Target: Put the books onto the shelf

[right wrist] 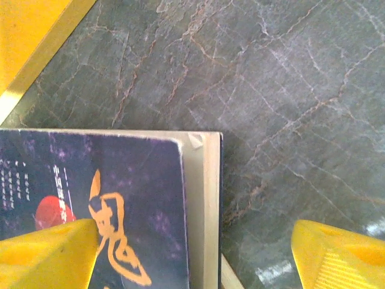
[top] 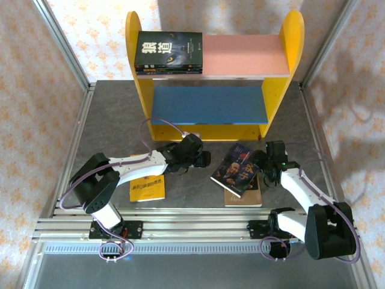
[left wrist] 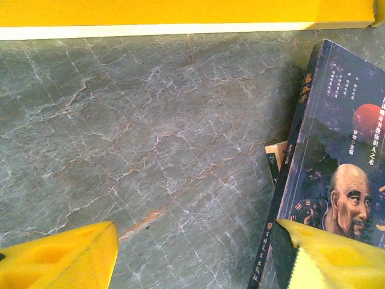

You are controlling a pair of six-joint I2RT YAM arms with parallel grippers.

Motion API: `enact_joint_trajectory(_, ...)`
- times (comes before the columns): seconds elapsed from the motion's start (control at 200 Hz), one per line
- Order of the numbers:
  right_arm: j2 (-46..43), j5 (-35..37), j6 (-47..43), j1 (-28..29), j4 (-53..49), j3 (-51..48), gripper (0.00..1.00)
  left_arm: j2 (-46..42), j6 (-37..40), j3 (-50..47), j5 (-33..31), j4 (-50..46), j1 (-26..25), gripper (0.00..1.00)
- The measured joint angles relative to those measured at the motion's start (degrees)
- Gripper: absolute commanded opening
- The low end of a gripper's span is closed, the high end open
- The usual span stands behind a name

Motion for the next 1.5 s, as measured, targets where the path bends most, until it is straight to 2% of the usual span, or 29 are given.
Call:
enact_joint_trajectory(0.28,5.6,-6.7,-0.6,-2.0,8.7,-1.0,0.79,0.0,0.0,0.0,0.6,-0.3,-0.3,0.70)
enact_joint_trajectory(0.646,8.1,-7.2,0.1,-3.2,10.1,-1.3,0.65,0.0,0.0,0.0,1.9,-0.3,-0.3,0.70)
enact_joint_trajectory(0.796,7.9,-8.8,-0.3,-3.0,13.4,-1.8,0.50,0.0,0.0,0.2,1.9,-0.3,-0.3,0.70)
enact_joint_trajectory(0.956,7.0,-9.9,-1.6,-2.7,14.7,-1.9,0.25,0.0,0.1,0.7,1.9,-0.4,-0.3,0.70)
enact_joint_trajectory(1.021,5.8,-10.0,-2.0,-2.7,14.5,-1.9,0.20,0.0,0.2,0.8,2.0,-0.4,-0.3,0.70)
enact_joint_trajectory(1.502,-3.7,-9.4,-6.7,-2.4,7.1,-0.4,0.15,0.0,1.5,2.9,3.5,-0.7,-0.3,0.70)
